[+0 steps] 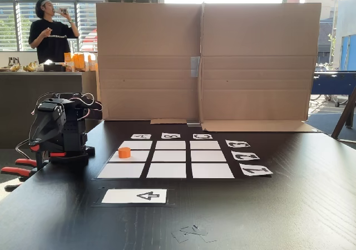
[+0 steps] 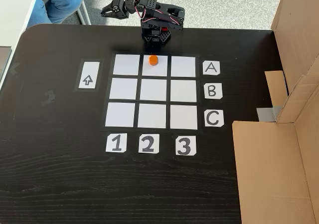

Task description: Pick up the round, orange token and place it in the grid on square A2.

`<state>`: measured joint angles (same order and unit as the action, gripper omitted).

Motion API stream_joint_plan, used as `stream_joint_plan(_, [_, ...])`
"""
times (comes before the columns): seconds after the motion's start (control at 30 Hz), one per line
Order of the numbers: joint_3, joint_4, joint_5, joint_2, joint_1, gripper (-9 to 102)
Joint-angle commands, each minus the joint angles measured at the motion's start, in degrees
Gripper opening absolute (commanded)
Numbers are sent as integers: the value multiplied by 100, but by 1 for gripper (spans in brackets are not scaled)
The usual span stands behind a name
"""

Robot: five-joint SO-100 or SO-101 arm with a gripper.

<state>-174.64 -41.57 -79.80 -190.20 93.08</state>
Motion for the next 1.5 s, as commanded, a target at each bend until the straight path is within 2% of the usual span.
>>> stream_joint_plan(0.0, [9,-9,-35,-53,53,-1])
stream_joint_plan(1.47, [0,18,-9,-53,-35,-1])
